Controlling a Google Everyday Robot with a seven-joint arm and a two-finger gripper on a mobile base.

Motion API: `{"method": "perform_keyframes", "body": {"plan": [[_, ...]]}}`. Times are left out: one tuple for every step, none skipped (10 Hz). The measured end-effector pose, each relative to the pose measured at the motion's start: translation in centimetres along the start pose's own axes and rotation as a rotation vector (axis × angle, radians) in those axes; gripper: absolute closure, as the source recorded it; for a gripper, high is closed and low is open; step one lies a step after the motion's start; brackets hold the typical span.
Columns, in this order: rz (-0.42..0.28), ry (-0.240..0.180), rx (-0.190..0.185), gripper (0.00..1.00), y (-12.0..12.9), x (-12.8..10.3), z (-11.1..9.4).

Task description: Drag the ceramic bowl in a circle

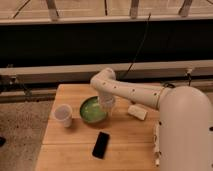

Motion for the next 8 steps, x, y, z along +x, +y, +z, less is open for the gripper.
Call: {"method": "perform_keyframes", "body": {"plan": [[0.005, -0.006, 0.002, 0.99, 0.2, -0.1, 0.1], [0.011, -0.013, 0.007, 0.99, 0.3, -0.2, 0.1], [0.022, -0.018, 0.006, 0.99, 1.2, -0.1, 0.2], [0.022, -0.019, 0.006, 0.99, 1.5, -0.1, 0.2], [0.017, -0.020, 0.010, 0.99, 1.1, -0.1, 0.1], [0.012, -0.023, 0.011, 0.99, 0.6, -0.2, 0.0], [0.017, -0.026, 0.010, 0.99, 0.5, 0.0, -0.1], [0.022, -0.026, 0.008, 0.99, 0.4, 0.2, -0.1]]}}
